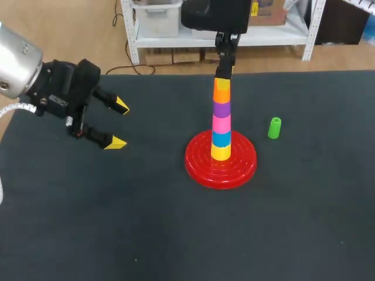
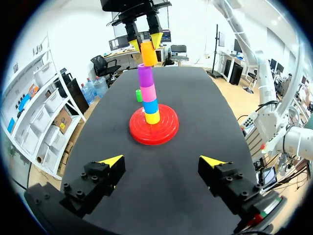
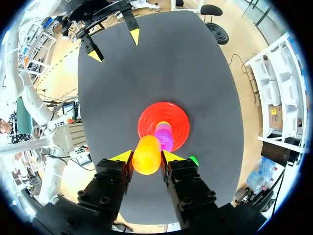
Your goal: Pick up and stack the cylinders on the red base in this order: pink,purple,orange,green
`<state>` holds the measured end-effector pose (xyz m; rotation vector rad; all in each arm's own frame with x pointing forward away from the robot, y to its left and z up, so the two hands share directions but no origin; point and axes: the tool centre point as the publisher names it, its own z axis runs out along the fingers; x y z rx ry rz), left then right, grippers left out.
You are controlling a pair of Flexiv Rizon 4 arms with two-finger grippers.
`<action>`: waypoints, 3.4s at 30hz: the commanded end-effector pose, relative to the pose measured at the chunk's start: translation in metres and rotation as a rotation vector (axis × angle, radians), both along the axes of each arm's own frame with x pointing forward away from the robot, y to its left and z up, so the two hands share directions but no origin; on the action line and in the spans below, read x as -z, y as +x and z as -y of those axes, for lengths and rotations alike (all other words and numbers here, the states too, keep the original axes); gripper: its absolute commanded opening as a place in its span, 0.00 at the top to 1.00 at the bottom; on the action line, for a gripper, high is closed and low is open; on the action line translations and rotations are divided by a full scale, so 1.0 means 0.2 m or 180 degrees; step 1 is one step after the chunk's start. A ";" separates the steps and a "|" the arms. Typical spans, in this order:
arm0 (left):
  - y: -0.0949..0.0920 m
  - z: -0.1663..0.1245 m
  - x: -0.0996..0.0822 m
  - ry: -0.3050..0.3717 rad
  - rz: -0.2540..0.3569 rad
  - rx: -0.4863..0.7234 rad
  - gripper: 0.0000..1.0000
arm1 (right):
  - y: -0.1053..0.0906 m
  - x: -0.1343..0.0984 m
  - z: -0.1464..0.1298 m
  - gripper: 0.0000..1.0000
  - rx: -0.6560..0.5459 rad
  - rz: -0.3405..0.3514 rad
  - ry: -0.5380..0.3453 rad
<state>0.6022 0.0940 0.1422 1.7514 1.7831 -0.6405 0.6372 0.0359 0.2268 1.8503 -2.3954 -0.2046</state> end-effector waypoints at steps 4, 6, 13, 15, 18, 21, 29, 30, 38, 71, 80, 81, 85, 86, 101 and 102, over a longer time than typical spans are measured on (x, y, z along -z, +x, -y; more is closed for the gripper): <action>0.00 0.00 0.00 0.0002 0.0003 -0.0002 0.00 | 0.01 0.00 0.00 1.00 0.0034 0.0066 -0.0068; 0.00 0.00 0.00 0.0002 0.0003 -0.0002 0.00 | 0.02 0.00 0.01 1.00 0.0052 0.0095 -0.0087; 0.00 0.00 0.00 0.0002 0.0003 -0.0002 0.00 | 0.04 -0.01 0.01 1.00 0.0047 0.0109 -0.0111; 0.00 0.00 0.00 0.0002 0.0003 -0.0002 0.00 | 0.04 0.00 0.01 1.00 0.0047 0.0101 -0.0114; 0.00 0.00 0.00 0.0002 0.0003 -0.0002 0.00 | 0.04 0.01 0.01 1.00 0.0046 0.0095 -0.0108; 0.00 0.00 0.00 0.0002 0.0003 -0.0002 0.00 | 0.04 0.02 0.01 1.00 0.0033 0.0097 -0.0103; 0.00 0.00 0.00 0.0002 0.0003 -0.0002 0.00 | 0.04 0.02 0.00 1.00 -0.0007 0.0127 -0.0123; 0.00 0.00 0.00 0.0002 0.0003 -0.0002 0.00 | 0.04 0.02 0.00 1.00 -0.0015 0.0141 -0.0119; 0.00 0.00 0.00 0.0002 0.0003 -0.0002 0.00 | 0.04 0.02 0.00 1.00 -0.0004 0.0137 -0.0120; 0.00 0.00 0.00 0.0002 0.0003 -0.0002 0.00 | 0.03 0.14 0.02 1.00 0.0058 0.0025 -0.0141; 0.00 0.00 0.00 0.0002 0.0003 -0.0002 0.00 | 0.03 0.16 0.03 1.00 0.0055 0.0009 -0.0124; 0.00 0.00 0.00 0.0002 0.0003 -0.0002 0.00 | 0.03 0.16 0.03 1.00 0.0056 0.0008 -0.0123; 0.00 0.00 0.00 0.0002 0.0003 -0.0002 0.00 | 0.02 0.15 0.03 1.00 0.0070 0.0026 -0.0123; 0.00 0.00 0.00 0.0002 0.0003 -0.0002 0.00 | 0.02 0.14 0.04 1.00 0.0074 0.0033 -0.0125; 0.00 0.00 0.00 0.0002 0.0003 -0.0002 0.00 | 0.02 0.03 0.03 1.00 0.0028 0.0208 -0.0036; 0.00 0.00 0.00 0.0002 0.0003 -0.0002 0.00 | 0.03 0.03 0.03 1.00 0.0022 0.0217 -0.0022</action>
